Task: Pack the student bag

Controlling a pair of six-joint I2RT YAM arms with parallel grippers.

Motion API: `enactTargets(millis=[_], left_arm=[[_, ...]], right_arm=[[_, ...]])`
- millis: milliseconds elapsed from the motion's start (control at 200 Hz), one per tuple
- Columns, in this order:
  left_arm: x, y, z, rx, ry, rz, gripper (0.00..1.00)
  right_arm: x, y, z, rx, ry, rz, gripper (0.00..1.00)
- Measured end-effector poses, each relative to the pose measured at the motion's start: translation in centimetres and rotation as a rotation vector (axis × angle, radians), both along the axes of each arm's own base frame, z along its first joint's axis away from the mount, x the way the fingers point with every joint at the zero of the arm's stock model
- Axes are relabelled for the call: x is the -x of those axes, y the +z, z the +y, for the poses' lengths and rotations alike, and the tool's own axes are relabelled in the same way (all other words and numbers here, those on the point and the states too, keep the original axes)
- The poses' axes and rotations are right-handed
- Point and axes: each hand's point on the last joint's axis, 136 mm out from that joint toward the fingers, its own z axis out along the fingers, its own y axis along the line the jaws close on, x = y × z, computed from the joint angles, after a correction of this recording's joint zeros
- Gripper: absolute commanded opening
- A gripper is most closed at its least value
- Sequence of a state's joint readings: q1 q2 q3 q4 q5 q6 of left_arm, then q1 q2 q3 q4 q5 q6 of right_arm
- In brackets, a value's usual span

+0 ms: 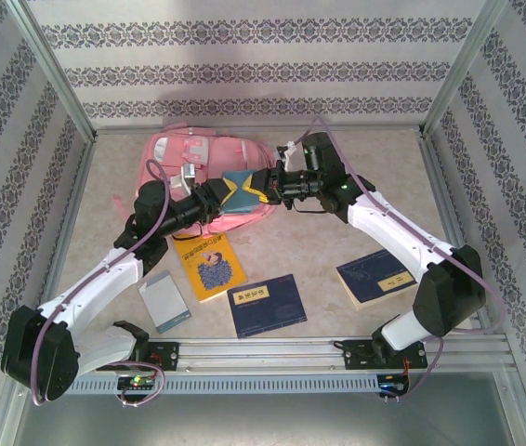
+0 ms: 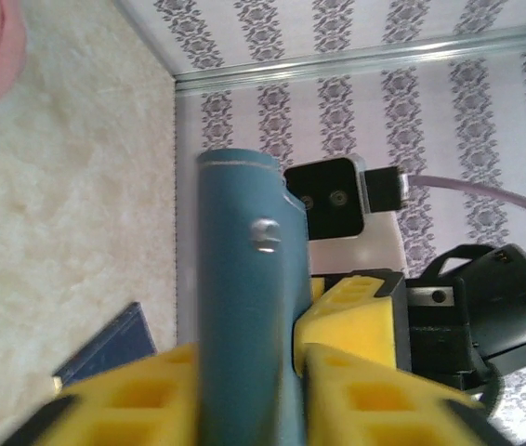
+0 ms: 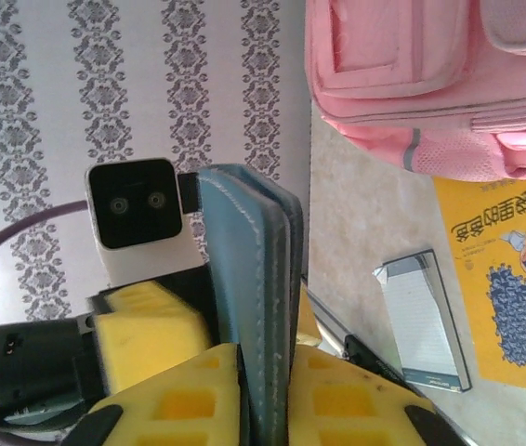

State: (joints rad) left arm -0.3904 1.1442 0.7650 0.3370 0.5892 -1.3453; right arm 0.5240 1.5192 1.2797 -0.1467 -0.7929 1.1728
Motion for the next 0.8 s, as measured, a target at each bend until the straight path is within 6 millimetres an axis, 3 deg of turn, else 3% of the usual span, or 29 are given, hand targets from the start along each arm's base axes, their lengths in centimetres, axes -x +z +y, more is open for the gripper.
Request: enactTargets(millis=[70,140,250,350,530,665,799], left_arm=[[-0.5,0.5,-0.2,-0.060,-0.010,-0.003,0.66],[-1.5,1.2,-0.4,-0.144,-0.012,-0.015,0.70],[-3.9,2.2,-0.4,-0.294,0.007,-0.040,0.67],[-6.8,1.4,-0.2,-0.453,0.026,-0.029,0.57],[-12.5,-3.9,-0.8,-0.704,-0.007,0.051,0.44],[-16.0,-8.4,-1.1,-0.842,-0.043,0.112,0.38],[-18.9,-11.4,-1.5,-0.926,-0.062,0.141,0.33]], right_arm=[[-0.6,-0.4,-1.1,0.030,-0.035,-0.007,0.08],[-1.2,-0.8,-3.0,0.080,-0.083,-0.018,0.06],[-1.7,-2.3,-6.5,0.205,-0.160,-0.023,0.02],[-1.5,-4.0,-9.2,0.334,-0.204,-0.019,0.02],[0.2,-6.1,-11.7,0.489,-0.195,-0.005,0.02],[1.4,-6.6,-13.2,0.554,-0.192,-0.009,0.02],[2.4,-7.0,-15.0,0.599,-0.205,-0.009,0.02]])
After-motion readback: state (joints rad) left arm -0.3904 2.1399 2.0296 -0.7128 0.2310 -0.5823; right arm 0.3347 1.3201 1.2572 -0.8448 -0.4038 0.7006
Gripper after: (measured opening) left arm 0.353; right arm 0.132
